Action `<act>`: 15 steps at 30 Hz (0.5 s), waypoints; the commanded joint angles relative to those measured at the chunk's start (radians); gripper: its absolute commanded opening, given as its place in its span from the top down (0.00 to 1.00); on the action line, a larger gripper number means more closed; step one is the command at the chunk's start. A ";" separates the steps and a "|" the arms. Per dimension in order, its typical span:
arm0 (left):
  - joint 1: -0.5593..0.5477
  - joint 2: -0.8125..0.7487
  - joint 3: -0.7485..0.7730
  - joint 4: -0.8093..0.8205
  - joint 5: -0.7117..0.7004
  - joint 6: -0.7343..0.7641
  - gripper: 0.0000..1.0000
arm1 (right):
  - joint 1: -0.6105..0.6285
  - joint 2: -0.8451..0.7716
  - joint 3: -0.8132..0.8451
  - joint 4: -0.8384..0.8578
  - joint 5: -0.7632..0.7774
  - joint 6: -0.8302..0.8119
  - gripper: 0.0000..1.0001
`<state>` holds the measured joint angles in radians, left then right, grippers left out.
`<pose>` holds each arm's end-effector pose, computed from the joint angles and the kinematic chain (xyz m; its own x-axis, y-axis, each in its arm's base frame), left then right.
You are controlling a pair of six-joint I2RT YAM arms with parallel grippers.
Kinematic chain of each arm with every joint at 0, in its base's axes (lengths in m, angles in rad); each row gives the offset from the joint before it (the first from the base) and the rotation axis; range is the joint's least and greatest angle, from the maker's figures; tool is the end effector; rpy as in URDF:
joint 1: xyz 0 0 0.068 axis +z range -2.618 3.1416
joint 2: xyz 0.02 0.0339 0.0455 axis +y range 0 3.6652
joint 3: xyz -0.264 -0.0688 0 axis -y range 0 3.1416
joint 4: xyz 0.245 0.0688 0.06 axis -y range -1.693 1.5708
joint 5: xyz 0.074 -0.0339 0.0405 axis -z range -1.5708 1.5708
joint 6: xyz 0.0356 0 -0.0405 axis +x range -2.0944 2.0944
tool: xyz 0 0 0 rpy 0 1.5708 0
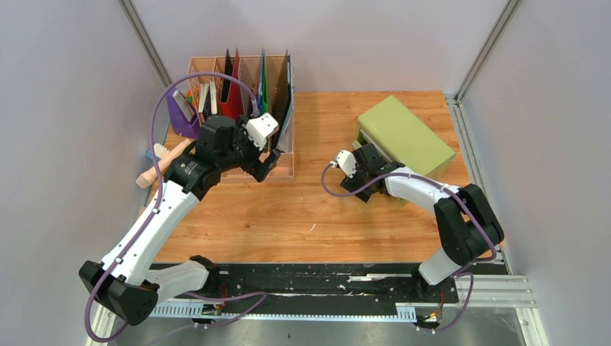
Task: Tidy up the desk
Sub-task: Close the drawer in the storage box.
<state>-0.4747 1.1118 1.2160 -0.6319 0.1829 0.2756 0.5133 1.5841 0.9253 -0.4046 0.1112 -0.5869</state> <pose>0.2057 -0.1130 0.3804 -0.2706 0.4399 -0.8563 0.6889 0.7098 0.1470 0.2695 0.1474 0.1793 -0.3897 -0.8515 -0.3509 -0.7889 0.5052 -0.3498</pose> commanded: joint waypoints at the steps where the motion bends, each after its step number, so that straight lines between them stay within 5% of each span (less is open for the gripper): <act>1: 0.009 -0.027 -0.004 0.028 0.020 0.009 0.00 | -0.021 -0.001 0.020 0.031 0.062 0.001 0.31; 7: 0.010 -0.027 -0.005 0.028 0.020 0.010 0.00 | -0.016 -0.039 0.017 0.004 -0.037 -0.003 0.31; 15: 0.010 -0.026 -0.005 0.028 0.020 0.011 0.00 | -0.017 0.010 0.002 0.048 0.118 -0.037 0.31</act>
<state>-0.4702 1.1095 1.2156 -0.6319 0.1833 0.2764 0.4961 1.5841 0.9253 -0.4046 0.1310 -0.5980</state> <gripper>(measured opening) 0.998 0.692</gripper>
